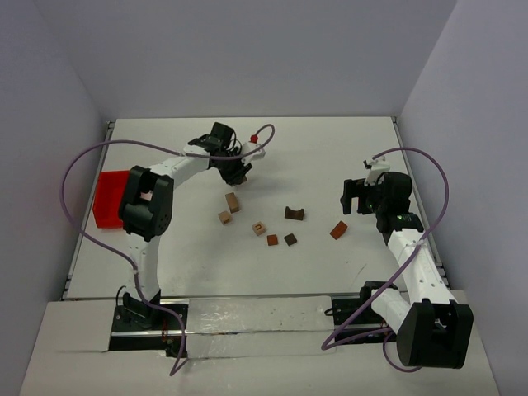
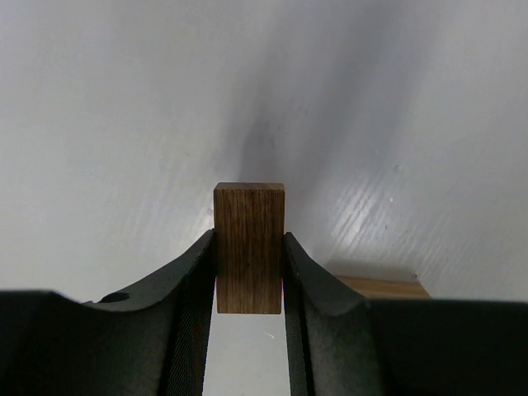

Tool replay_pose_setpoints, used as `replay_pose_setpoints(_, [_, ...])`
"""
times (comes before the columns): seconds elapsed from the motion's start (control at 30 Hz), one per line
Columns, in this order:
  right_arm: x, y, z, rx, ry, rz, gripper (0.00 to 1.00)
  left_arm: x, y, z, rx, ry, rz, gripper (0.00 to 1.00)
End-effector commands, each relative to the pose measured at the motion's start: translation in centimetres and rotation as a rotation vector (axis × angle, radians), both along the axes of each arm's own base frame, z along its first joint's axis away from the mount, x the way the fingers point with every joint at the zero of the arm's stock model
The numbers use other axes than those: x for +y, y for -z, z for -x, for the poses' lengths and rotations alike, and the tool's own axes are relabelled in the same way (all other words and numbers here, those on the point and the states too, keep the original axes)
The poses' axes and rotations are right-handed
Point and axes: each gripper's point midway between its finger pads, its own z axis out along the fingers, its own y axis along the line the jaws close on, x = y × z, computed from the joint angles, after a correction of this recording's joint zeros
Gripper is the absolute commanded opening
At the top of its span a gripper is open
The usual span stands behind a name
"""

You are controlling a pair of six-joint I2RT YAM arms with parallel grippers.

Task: Build the wood block tower

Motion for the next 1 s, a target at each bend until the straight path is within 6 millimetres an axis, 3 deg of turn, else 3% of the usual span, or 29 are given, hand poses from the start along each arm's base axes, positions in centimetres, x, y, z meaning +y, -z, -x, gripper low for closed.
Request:
replay_pose_setpoints(0.0, [-0.1, -2.2, -0.8, -0.057, 0.004, 0.004, 1.00, 1.4, 2.0, 0.8, -0.033, 0.075, -0.063, 0.00])
replay_pose_setpoints(0.07, [-0.1, -2.2, -0.7, -0.054, 0.006, 0.004, 1.00, 2.4, 3.6, 2.0, -0.018, 0.090, -0.093, 0.00])
replay_pose_setpoints(0.17, [-0.1, -2.2, -0.6, -0.055, 0.006, 0.007, 1.00, 2.9, 3.5, 3.8, -0.014, 0.143, -0.079, 0.00])
replay_pose_setpoints(0.27, [-0.1, -2.1, -0.6, -0.055, 0.006, 0.008, 1.00, 3.5, 3.7, 7.0, 0.016, 0.192, -0.053, 0.00])
replay_pose_setpoints(0.37, [0.0, -2.1, -0.6, -0.052, 0.004, 0.002, 1.00, 3.5, 2.3, 9.5, 0.011, 0.226, 0.000, 0.00])
replay_pose_setpoints(0.5, [0.0, -2.0, -0.8, -0.047, 0.003, -0.004, 1.00, 3.9, 2.1, 13.2, 0.041, 0.255, 0.026, 0.00])
replay_pose_setpoints(0.73, [0.2, -1.9, -0.9, -0.041, -0.002, -0.013, 1.00, 1.5, 0.6, 18.4, 0.034, 0.326, 0.050, 0.00])
replay_pose_setpoints(0.83, [0.2, -1.8, -0.8, -0.039, -0.004, -0.013, 1.00, 0.3, -0.7, 18.8, 0.052, 0.320, 0.092, 0.00])
replay_pose_setpoints(0.97, [0.2, -1.9, -0.9, -0.040, -0.002, -0.011, 1.00, -1.0, -3.2, 16.4, 0.001, 0.299, 0.110, 0.00])
